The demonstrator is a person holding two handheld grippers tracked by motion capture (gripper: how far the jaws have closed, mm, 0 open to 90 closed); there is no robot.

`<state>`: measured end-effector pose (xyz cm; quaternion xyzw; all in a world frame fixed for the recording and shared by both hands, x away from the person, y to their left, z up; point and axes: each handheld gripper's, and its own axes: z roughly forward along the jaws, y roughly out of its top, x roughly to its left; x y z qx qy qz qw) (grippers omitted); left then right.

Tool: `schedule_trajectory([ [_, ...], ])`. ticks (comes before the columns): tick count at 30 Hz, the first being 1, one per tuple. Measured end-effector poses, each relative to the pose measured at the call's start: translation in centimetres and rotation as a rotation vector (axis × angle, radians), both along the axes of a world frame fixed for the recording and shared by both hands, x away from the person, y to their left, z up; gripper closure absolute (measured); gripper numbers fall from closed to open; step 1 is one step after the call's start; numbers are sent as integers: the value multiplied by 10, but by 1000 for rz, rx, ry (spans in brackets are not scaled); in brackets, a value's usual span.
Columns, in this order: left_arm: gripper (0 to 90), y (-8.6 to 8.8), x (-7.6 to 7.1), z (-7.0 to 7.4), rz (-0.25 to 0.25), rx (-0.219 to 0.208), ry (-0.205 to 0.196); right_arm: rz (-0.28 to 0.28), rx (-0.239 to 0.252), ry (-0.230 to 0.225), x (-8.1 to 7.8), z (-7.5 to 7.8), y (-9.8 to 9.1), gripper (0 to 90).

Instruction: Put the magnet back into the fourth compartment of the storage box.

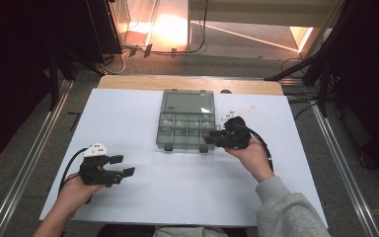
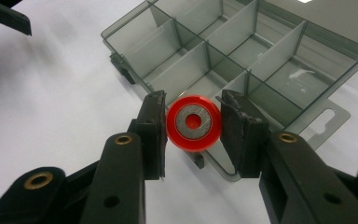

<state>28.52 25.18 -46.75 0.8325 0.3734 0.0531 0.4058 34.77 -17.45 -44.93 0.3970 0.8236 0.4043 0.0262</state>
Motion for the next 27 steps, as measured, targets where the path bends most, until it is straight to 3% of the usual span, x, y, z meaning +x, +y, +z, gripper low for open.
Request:
schedule_trajectory([
  [27, 286, 2, 1, -1, 5, -1, 0, -70, -2, 10, 24, -3, -1, 632],
])
